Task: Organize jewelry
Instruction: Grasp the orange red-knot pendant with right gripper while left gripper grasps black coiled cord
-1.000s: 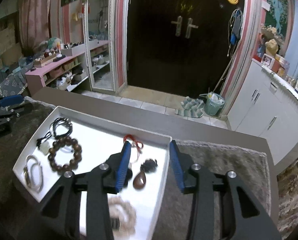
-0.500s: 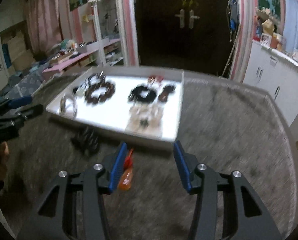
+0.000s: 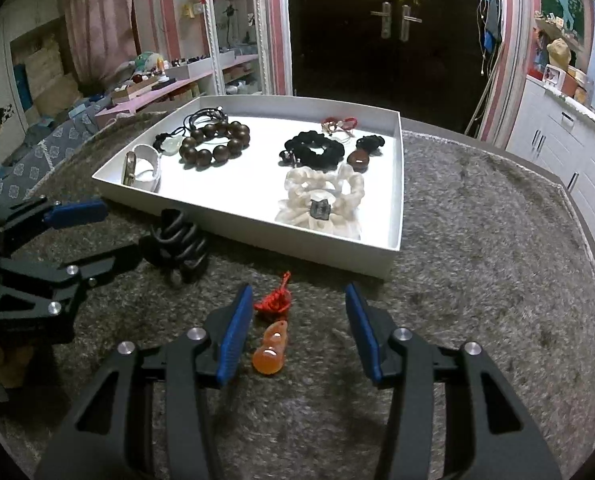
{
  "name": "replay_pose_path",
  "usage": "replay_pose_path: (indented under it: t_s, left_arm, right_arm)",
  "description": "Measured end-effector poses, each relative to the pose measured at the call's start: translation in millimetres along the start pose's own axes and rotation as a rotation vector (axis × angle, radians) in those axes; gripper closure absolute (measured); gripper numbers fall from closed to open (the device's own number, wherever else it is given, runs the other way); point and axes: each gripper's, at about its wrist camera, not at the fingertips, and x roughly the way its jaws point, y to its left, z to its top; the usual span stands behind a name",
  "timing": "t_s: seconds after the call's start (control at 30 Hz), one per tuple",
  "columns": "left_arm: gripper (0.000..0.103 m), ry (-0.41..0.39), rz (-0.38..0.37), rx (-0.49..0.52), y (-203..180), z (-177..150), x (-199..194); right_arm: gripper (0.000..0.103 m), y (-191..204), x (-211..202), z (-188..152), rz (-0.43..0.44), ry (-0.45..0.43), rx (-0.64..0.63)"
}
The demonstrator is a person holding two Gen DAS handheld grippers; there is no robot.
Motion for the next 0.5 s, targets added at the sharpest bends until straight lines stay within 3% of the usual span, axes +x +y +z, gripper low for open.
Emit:
replay_pose_path:
  t_s: [0.1, 0.5]
  left_arm:
    - [0.028, 0.000, 0.005, 0.009, -5, 2, 3]
    - [0.028, 0.017, -0.014, 0.001, -24, 14, 23]
  right_arm:
    - [0.062, -1, 3, -1, 0.008, 0.011, -0.004]
    - [0.062, -14, 0, 1, 0.004, 0.009, -0.006]
